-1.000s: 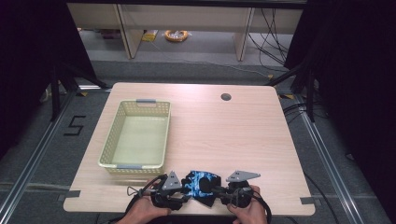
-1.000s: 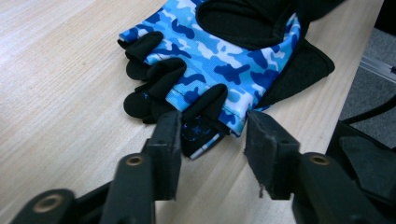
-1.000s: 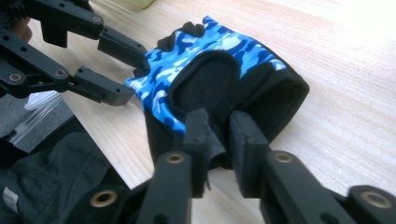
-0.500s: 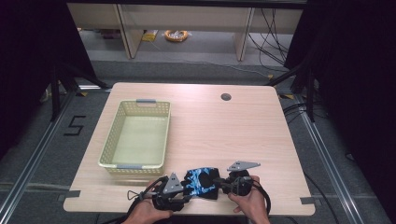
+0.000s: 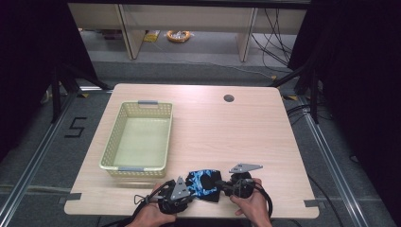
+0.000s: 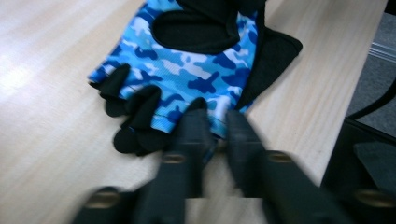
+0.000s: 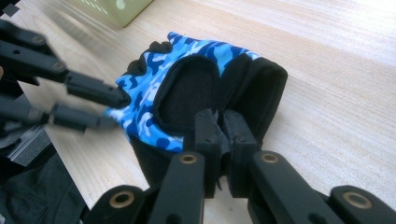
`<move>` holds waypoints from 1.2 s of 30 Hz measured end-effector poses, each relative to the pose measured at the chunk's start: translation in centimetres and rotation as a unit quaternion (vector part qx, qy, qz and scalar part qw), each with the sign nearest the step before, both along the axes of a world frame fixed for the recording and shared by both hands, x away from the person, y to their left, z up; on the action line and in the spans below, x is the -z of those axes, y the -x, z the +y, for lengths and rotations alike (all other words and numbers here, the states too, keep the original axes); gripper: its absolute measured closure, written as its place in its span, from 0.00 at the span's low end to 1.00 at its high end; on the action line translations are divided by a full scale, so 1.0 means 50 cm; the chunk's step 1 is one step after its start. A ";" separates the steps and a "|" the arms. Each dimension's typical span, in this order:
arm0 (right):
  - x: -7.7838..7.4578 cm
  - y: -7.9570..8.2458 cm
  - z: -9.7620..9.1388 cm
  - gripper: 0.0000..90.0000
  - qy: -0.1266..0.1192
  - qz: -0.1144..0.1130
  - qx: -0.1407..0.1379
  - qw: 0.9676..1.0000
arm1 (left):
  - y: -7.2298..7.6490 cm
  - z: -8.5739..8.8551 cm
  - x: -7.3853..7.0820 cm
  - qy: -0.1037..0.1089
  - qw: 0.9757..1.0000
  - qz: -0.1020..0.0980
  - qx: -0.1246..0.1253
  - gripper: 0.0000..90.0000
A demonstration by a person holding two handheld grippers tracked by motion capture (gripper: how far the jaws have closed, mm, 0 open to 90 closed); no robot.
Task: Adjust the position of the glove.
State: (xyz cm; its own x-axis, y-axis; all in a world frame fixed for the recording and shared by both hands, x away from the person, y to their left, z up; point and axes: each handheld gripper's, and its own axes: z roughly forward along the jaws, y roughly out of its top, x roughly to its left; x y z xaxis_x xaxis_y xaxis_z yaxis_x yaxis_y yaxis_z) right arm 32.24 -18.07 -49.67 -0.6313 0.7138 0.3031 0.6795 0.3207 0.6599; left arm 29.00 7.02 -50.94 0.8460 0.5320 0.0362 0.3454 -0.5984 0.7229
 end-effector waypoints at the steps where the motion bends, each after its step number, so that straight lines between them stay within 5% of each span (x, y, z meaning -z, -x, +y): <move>1: 0.001 -0.002 -0.001 0.97 -0.004 0.002 -0.002 1.000 | -0.001 0.000 0.000 -0.006 1.000 -0.011 -0.003 0.97; 11: -0.037 0.020 -0.011 0.97 -0.085 -0.009 0.016 0.996 | -0.009 0.026 -0.051 0.033 0.999 -0.024 -0.012 0.98; 12: -0.043 0.033 -0.007 0.97 -0.096 0.016 0.031 0.995 | -0.014 0.032 -0.053 0.029 0.999 -0.030 -0.011 0.98; 13: -0.037 0.034 -0.010 0.97 -0.105 -0.001 0.024 0.994 | -0.016 0.034 -0.051 0.036 0.999 -0.020 -0.014 0.98; 16: -0.024 0.047 -0.005 0.97 -0.113 0.010 0.024 0.993 | -0.011 0.038 -0.041 0.022 1.000 -0.014 -0.004 0.98; 22: 0.004 0.057 -0.003 0.97 -0.100 0.032 0.025 0.994 | -0.004 0.032 -0.015 0.007 1.000 0.000 0.002 0.97; 23: 0.006 0.061 -0.002 0.96 -0.096 0.049 0.029 0.994 | -0.004 0.032 -0.012 0.002 1.000 -0.003 0.007 0.97; 25: 0.020 0.055 -0.007 0.95 -0.085 0.040 0.024 0.995 | -0.002 0.029 -0.006 0.000 1.000 0.006 0.005 0.97; 31: 0.018 0.054 -0.004 0.77 -0.071 0.042 0.012 0.997 | 0.001 0.031 0.007 0.003 1.000 0.028 0.011 0.92; 36: -0.002 0.058 -0.004 0.56 -0.070 0.038 0.008 0.997 | -0.001 0.044 -0.001 0.008 1.000 0.025 0.002 0.82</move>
